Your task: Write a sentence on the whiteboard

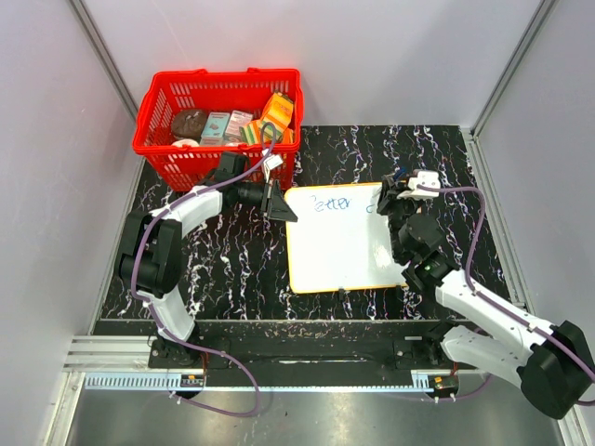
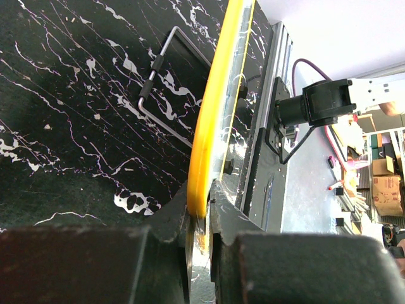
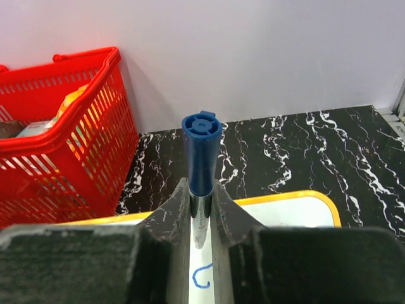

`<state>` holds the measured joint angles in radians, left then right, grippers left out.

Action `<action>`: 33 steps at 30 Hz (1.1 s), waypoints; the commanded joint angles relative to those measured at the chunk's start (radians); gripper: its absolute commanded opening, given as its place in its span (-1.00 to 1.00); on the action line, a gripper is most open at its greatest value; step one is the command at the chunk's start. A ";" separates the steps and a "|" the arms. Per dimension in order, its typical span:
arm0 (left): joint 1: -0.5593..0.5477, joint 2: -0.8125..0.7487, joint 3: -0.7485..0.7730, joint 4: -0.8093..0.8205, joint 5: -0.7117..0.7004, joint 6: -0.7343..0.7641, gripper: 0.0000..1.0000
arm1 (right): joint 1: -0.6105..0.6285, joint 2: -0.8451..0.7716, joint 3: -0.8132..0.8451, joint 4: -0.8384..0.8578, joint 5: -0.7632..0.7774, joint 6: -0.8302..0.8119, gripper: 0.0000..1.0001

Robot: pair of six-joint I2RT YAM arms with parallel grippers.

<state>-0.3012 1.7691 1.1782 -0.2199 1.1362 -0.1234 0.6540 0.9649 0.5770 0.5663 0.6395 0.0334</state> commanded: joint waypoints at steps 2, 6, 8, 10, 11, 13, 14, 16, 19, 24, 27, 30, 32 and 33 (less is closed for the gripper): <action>-0.009 0.009 0.037 0.047 -0.131 0.108 -1.00 | -0.022 0.046 0.069 0.072 0.028 -0.058 -1.00; -0.009 0.010 0.037 0.045 -0.131 0.108 -1.00 | -0.043 0.057 0.075 0.076 0.017 -0.058 -1.00; -0.010 0.010 0.035 0.045 -0.131 0.108 -1.00 | -0.051 0.058 0.072 0.076 0.009 -0.050 -1.00; -0.010 0.010 0.035 0.047 -0.130 0.108 -1.00 | -0.056 0.061 0.067 0.076 0.005 -0.044 -1.00; -0.010 0.010 0.035 0.047 -0.131 0.110 -1.00 | -0.059 0.063 0.067 0.075 -0.003 -0.040 -1.00; -0.009 0.009 0.037 0.045 -0.131 0.108 -1.00 | -0.060 0.066 0.061 0.075 -0.004 -0.038 -1.00; -0.010 0.010 0.035 0.047 -0.130 0.108 -1.00 | -0.063 0.067 0.058 0.075 -0.011 -0.038 -1.00; -0.010 0.010 0.037 0.045 -0.131 0.108 -1.00 | -0.063 0.069 0.052 0.073 -0.014 -0.014 -1.00; -0.010 0.012 0.035 0.047 -0.130 0.108 -1.00 | -0.067 0.077 0.049 0.067 -0.024 -0.003 -1.00; -0.010 0.010 0.035 0.047 -0.131 0.108 -1.00 | -0.070 0.084 0.041 0.050 -0.035 0.017 -1.00; -0.010 0.010 0.037 0.045 -0.131 0.108 -1.00 | -0.070 0.086 0.037 0.043 -0.038 0.026 -1.00; -0.010 0.006 0.037 0.047 -0.131 0.108 -1.00 | -0.070 0.081 0.026 0.030 -0.038 0.039 -1.00; -0.010 0.007 0.035 0.045 -0.131 0.110 -1.00 | -0.070 0.074 0.021 0.020 -0.035 0.048 -1.00; -0.010 0.007 0.035 0.047 -0.131 0.108 -1.00 | -0.071 0.071 0.014 0.015 -0.037 0.051 -1.00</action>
<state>-0.3023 1.7691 1.1786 -0.2199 1.1358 -0.1223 0.5926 1.0489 0.6037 0.5865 0.6083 0.0559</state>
